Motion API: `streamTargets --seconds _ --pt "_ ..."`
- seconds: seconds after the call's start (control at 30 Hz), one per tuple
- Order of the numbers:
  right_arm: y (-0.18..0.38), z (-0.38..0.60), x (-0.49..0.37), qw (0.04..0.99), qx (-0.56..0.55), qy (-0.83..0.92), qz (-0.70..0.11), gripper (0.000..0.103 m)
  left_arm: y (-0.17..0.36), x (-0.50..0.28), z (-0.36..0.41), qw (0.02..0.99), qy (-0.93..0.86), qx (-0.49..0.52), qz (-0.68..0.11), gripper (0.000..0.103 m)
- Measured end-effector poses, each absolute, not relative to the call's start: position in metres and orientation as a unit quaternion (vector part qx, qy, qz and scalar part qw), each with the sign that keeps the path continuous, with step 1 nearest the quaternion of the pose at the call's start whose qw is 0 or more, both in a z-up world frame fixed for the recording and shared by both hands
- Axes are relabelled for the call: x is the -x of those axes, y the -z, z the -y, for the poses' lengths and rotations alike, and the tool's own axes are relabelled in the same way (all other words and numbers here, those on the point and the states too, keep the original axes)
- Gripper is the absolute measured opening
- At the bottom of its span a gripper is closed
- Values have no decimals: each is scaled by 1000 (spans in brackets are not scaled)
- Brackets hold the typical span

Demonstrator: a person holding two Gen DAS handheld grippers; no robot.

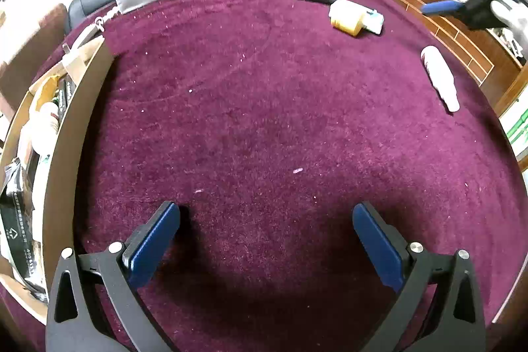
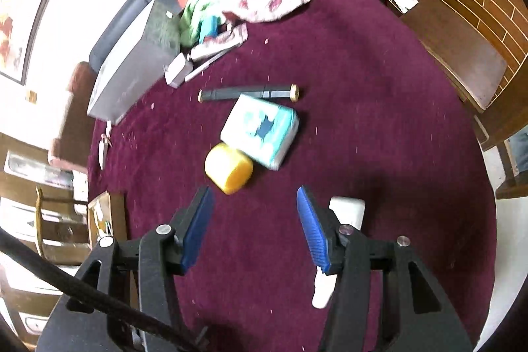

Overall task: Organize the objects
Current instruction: 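Withdraw both tools from the tray toward the yellow sponge and tissue pack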

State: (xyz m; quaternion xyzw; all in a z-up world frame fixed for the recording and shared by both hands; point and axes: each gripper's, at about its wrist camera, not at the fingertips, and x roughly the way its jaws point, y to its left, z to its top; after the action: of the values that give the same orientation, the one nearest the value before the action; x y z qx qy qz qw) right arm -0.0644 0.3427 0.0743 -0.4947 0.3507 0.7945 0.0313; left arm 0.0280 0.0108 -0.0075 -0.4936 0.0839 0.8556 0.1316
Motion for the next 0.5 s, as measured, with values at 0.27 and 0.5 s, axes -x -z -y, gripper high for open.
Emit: streamTargets --seconds 0.27,0.5 --pt "-66 -341 114 -11 515 -778 -358 52 10 -28 -9 131 -858 490 -83 102" --pt "-39 -308 160 -36 549 -762 -343 52 10 -27 -9 131 -858 489 -83 102"
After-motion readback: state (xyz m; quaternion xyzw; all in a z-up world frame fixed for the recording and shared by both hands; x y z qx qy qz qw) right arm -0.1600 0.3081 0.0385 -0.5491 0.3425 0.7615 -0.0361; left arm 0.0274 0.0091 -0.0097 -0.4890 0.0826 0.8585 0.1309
